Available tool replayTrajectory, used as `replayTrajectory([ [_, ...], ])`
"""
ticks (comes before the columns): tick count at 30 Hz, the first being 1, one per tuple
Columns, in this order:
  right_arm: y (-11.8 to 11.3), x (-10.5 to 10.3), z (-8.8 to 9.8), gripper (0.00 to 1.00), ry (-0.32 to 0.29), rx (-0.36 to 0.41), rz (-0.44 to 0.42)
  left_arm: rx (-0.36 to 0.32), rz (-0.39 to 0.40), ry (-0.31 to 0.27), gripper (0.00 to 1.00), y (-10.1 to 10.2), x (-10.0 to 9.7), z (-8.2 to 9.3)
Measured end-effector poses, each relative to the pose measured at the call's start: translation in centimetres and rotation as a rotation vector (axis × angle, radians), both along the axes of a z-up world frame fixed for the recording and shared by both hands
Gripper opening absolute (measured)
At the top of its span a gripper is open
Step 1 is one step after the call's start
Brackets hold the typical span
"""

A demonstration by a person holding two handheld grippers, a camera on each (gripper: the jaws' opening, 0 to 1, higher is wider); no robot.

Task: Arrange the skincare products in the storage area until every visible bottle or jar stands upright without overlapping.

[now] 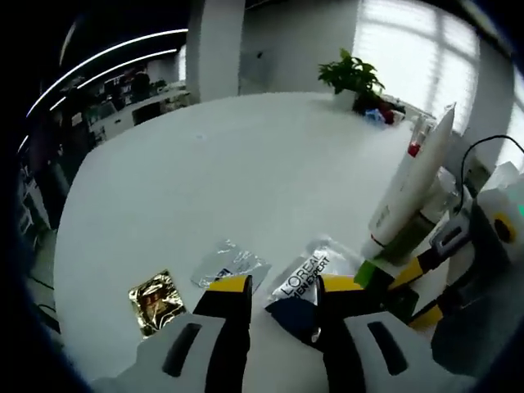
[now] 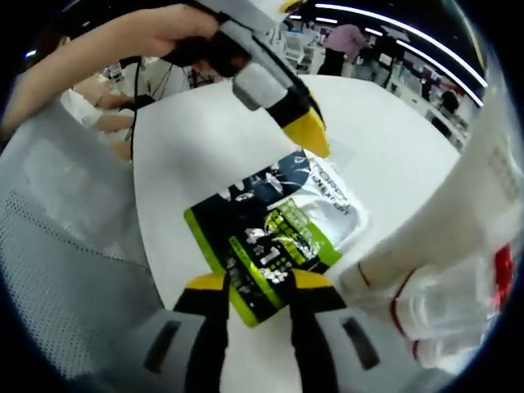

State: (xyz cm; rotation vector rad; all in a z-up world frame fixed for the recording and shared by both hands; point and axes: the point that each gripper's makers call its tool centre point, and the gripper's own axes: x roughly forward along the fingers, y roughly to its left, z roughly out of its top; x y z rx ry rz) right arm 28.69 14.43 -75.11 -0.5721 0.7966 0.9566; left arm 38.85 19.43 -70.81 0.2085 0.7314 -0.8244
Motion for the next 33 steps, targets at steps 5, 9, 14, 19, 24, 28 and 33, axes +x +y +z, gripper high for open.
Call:
replayTrajectory([
  [5, 0.0, 0.0, 0.0, 0.29, 0.001, 0.001, 0.000, 0.133, -0.178, 0.022, 0.33, -1.2, -2.4, -1.7],
  [9, -0.1, 0.0, 0.0, 0.30, 0.002, 0.000, -0.001, 0.199, -0.239, 0.042, 0.37, -1.2, -3.3, -3.0],
  [14, -0.1, 0.0, 0.0, 0.30, 0.002, -0.002, -0.001, 0.207, -0.225, 0.084, 0.41, -0.8, -3.5, -3.8],
  [19, 0.2, -0.2, 0.1, 0.29, -0.026, -0.027, 0.026, 0.213, -0.220, 0.090, 0.42, -0.7, -3.6, -4.1],
  [24, 0.3, -0.1, 0.3, 0.29, -0.065, -0.047, 0.066, 0.204, -0.208, 0.091, 0.42, -0.7, -3.7, -4.1],
  [28, 0.7, -0.3, 0.3, 0.27, -0.092, -0.071, 0.104, 0.198, -0.198, 0.093, 0.42, -0.7, -3.7, -4.1],
  [33, 0.8, -0.2, 0.4, 0.26, -0.124, -0.096, 0.129, 0.187, -0.180, 0.074, 0.42, -1.1, -3.4, -4.1],
])
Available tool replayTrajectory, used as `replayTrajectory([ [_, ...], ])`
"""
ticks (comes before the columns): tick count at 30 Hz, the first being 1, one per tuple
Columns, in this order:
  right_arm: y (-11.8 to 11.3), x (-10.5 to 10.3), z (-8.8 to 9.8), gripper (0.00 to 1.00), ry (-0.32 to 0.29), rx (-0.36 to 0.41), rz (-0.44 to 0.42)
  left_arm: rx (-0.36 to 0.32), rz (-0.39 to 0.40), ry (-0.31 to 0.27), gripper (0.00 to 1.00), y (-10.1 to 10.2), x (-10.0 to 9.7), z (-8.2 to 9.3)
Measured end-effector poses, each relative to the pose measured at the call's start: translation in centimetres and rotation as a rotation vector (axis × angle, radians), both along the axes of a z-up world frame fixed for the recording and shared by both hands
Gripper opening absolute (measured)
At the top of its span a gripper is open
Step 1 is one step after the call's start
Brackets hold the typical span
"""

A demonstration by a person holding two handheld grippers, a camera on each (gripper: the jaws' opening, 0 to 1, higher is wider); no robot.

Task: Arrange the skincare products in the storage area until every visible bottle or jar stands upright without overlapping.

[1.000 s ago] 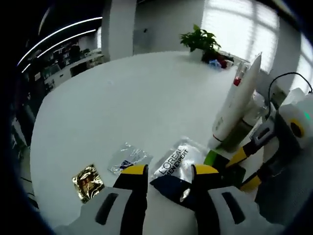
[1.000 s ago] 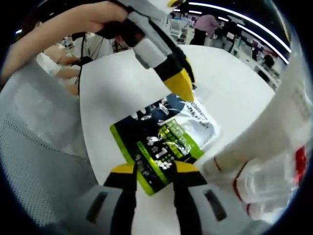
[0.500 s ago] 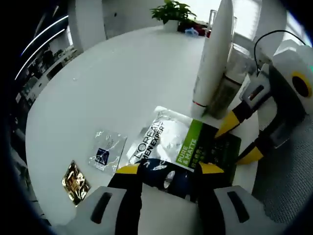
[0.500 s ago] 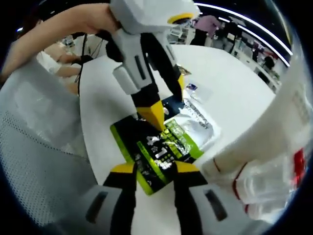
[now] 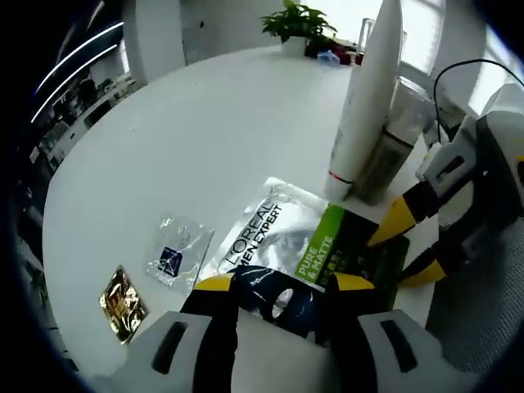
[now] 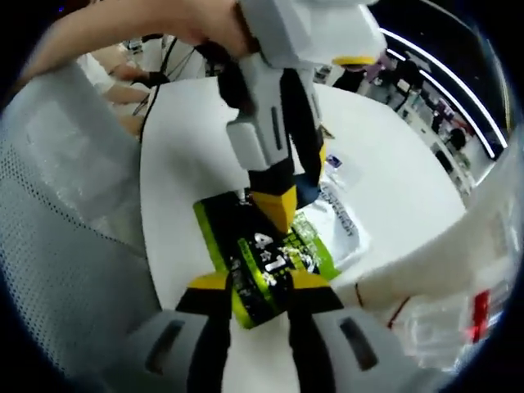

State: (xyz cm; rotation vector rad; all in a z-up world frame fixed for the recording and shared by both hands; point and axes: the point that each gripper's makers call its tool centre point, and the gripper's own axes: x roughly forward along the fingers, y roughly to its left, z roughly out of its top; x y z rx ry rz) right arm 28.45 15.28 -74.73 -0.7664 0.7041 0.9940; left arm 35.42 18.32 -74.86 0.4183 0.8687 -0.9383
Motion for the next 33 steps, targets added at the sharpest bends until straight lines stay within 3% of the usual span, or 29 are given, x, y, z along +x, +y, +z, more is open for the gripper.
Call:
replayTrajectory([
  [6, -0.3, 0.4, 0.1, 0.24, -0.035, -0.028, 0.007, -0.015, 0.024, -0.011, 0.41, -0.1, 0.4, 0.1],
  [33, -1.2, 0.7, 0.1, 0.26, -0.020, -0.041, -0.025, -0.020, 0.025, -0.036, 0.40, -1.1, 0.6, 0.2],
])
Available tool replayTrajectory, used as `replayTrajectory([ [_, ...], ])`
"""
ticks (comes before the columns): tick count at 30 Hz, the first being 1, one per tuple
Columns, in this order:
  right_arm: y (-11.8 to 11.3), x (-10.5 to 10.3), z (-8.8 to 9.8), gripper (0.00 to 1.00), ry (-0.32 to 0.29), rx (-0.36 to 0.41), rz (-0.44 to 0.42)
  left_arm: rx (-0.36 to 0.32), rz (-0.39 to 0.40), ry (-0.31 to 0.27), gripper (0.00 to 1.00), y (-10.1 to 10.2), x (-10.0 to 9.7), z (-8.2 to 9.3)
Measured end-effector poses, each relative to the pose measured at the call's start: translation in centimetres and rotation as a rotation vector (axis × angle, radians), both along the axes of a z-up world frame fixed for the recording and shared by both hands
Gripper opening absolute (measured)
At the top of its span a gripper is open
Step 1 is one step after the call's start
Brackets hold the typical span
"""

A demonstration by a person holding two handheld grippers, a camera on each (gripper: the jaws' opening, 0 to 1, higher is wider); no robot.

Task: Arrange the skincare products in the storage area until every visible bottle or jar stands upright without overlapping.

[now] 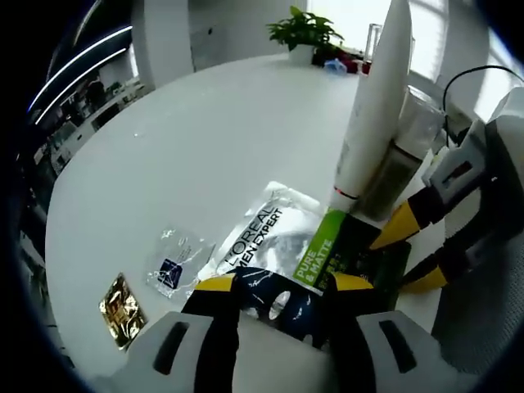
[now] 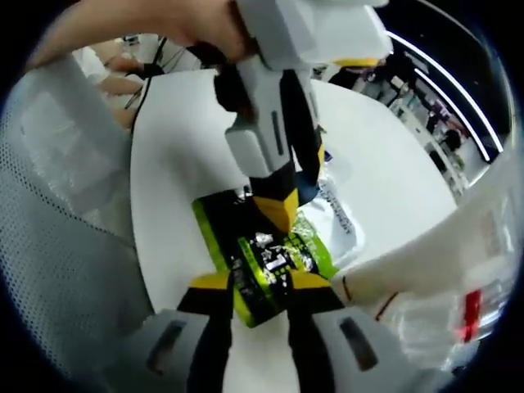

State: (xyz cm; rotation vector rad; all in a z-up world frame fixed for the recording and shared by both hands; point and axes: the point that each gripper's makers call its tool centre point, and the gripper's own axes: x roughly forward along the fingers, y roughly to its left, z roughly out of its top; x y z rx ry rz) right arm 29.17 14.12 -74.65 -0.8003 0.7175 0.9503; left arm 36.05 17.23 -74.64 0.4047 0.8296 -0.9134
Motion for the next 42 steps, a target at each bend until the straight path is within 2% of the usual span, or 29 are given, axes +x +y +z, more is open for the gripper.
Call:
replayTrajectory([
  [8, 0.0, -0.1, -0.1, 0.24, 0.017, 0.011, -0.009, 0.012, -0.038, 0.020, 0.44, -0.2, -0.7, 0.1],
  [15, 0.1, 0.0, 0.0, 0.25, 0.002, 0.000, 0.003, 0.005, -0.066, 0.012, 0.44, -0.4, -1.6, 1.5],
  [18, 0.1, 0.1, 0.0, 0.25, 0.000, -0.002, 0.009, 0.024, -0.069, -0.007, 0.44, 0.0, -1.6, 2.2],
  [21, -0.1, 0.1, 0.0, 0.26, 0.012, 0.007, 0.000, 0.019, -0.061, -0.021, 0.44, 0.4, -1.7, 3.0],
  [24, -0.3, 0.2, 0.2, 0.27, -0.002, -0.010, 0.008, 0.018, -0.056, -0.034, 0.45, 0.8, -2.0, 3.6],
  [42, 0.9, -0.6, 5.2, 0.28, -0.052, 0.136, 0.014, -0.024, 0.025, -0.129, 0.50, 2.9, -2.9, 8.3],
])
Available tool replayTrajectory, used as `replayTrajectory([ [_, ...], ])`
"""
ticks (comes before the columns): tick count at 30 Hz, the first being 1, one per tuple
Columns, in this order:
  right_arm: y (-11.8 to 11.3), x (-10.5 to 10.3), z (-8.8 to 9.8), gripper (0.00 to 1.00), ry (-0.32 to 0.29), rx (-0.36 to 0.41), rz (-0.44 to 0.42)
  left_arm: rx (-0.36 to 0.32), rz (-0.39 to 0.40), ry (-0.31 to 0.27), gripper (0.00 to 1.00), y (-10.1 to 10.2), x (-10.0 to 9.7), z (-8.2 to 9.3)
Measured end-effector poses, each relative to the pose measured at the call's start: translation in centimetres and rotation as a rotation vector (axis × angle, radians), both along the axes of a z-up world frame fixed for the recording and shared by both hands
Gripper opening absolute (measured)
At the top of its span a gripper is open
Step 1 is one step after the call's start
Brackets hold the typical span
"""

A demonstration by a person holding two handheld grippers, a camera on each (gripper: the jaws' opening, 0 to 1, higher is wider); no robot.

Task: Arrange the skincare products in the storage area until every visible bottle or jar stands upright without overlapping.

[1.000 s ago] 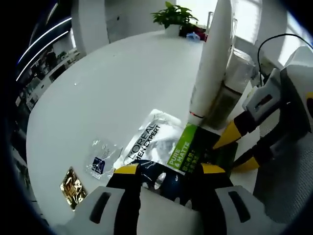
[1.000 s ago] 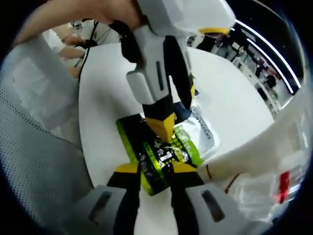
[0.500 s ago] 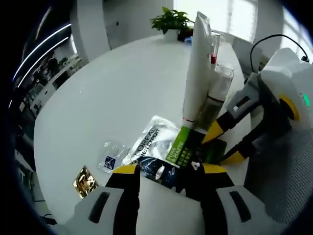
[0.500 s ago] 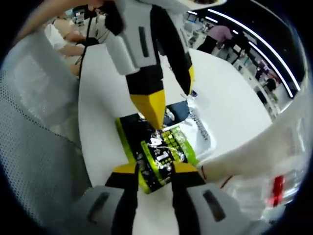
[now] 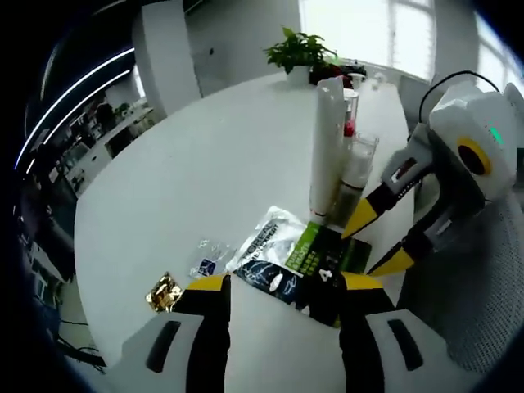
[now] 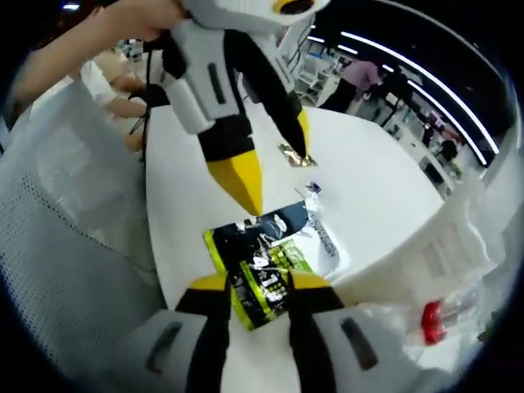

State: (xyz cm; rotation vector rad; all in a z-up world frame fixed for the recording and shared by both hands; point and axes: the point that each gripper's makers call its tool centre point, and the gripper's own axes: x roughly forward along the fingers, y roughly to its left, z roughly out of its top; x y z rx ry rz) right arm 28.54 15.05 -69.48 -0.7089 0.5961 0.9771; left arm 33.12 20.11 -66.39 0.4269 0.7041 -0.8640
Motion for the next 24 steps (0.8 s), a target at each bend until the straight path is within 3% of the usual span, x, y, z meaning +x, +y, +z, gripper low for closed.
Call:
replayTrajectory([
  [10, 0.0, -0.5, 3.8, 0.33, -0.038, 0.124, -0.041, -0.009, 0.011, -0.035, 0.54, 0.3, -0.6, 1.5],
  [24, -2.4, -0.4, 8.9, 0.47, -0.095, 0.262, -0.145, -0.036, 0.021, -0.058, 0.63, 0.4, -1.9, 2.8],
])
